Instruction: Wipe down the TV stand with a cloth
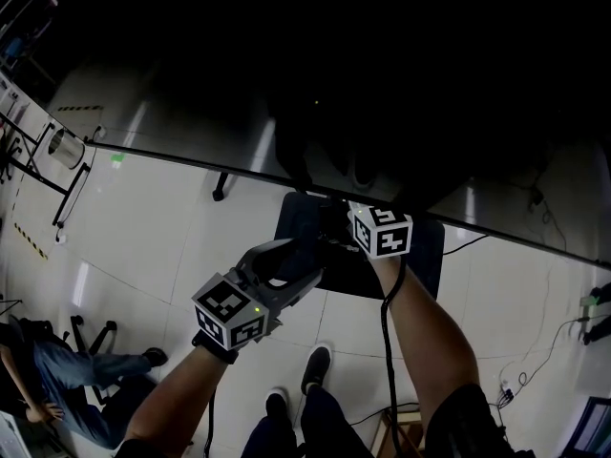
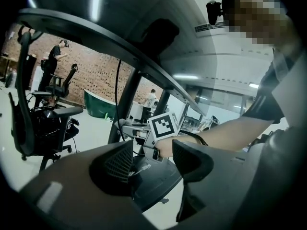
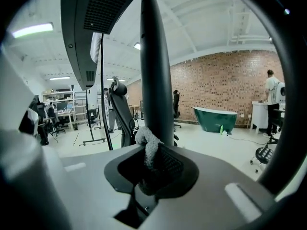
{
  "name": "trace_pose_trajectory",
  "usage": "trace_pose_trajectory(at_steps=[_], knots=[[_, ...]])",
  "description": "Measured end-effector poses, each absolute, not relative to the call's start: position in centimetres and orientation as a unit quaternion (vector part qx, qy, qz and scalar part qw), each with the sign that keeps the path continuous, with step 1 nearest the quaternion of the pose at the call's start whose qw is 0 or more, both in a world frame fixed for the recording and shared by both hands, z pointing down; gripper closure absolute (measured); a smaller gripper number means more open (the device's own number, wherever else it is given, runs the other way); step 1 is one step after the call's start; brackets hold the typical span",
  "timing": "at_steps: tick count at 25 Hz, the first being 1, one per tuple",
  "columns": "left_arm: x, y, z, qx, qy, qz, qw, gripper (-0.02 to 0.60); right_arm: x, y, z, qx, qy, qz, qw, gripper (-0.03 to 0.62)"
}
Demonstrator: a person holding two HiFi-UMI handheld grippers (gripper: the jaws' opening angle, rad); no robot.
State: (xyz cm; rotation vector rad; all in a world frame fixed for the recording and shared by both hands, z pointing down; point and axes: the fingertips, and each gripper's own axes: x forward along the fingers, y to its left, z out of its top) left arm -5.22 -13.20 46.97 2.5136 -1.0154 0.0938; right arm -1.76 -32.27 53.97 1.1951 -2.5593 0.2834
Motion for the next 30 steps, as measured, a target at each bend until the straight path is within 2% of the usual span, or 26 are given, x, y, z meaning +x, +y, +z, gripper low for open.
trace_pose_trajectory(at_steps=[7,16,19,24,30], knots=[[-4.9,-13.8,47.7,0.905,-0.367,0.034,0.212,0.304,-2.4,-31.9,59.7,0.384,-0.892,0.128,0.201,0.545],[-3.5,-13.4,49.2,0.904,-0.36,0.04,0.226,0.304,-2.2,-32.2,61.4,0.368,-0.89,0.155,0.217,0.545],[-3.3,-13.3,48.9,0.906,-0.358,0.042,0.221,0.304,-1.7,-31.9,60.5,0.378,-0.89,0.156,0.202,0.545],[-2.6,-13.2,48.0,0.91,-0.353,0.042,0.211,0.304,1.8,-29.9,57.3,0.404,-0.889,0.145,0.16,0.545],[-0.2,-11.9,45.6,0.923,-0.329,0.041,0.196,0.304,10.0,-26.9,52.3,0.465,-0.866,0.117,0.138,0.545]])
